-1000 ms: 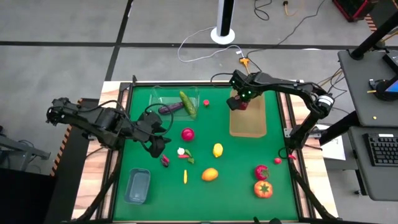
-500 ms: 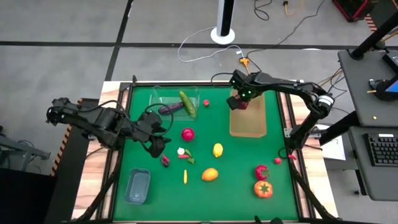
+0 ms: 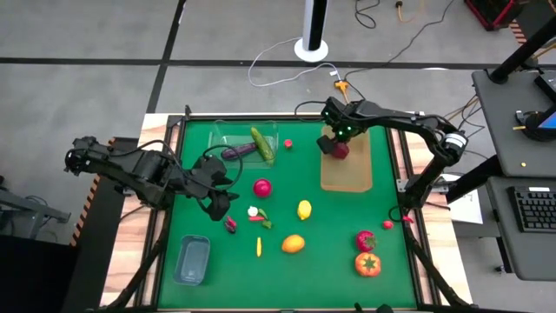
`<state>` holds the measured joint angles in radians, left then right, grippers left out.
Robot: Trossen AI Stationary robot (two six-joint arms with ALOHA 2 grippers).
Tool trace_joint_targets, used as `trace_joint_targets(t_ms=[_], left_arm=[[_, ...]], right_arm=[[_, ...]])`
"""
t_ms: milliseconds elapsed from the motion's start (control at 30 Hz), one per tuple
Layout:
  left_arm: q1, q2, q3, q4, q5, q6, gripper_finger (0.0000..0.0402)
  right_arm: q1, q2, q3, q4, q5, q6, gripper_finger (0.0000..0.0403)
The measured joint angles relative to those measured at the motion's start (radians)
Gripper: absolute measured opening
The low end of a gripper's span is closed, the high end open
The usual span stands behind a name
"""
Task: Sort produce into baskets
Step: Put the purple eggplant into the blue bin
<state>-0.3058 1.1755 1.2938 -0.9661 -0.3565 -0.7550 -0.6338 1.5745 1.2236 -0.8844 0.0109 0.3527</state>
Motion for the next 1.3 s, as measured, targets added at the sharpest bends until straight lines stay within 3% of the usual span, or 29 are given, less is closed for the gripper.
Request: trace_joint_targets(t_ms=[167, 533, 767, 1033, 1300], left_arm=[[0.000, 0.000, 0.000, -0.002, 0.009, 0.012, 0.0231], [-0.033, 0.009, -0.017, -0.104, 0.203, 0.069, 0.0231], [-0.066, 0.014, -0.169, -0.050, 0.269, 0.191, 0.0231], [-0.065, 0.041, -0.388, 0.118, 0.295, 0.261, 0.0231], [-0.066, 0.198, -0.439, 0.184, 0.346, 0.294, 0.0231]], right_arm=[[0.000, -0.020, 0.000, -0.005, 0.015, 0.010, 0.0396], [0.012, -0.233, 0.124, -0.051, 0.016, 0.057, 0.0396], [0.092, -0.366, 0.145, 0.021, 0.015, 0.109, 0.0396], [0.186, -0.409, 0.145, 0.068, 0.008, 0.111, 0.0396], [0.195, -0.396, 0.144, 0.068, 0.015, 0.127, 0.0396]])
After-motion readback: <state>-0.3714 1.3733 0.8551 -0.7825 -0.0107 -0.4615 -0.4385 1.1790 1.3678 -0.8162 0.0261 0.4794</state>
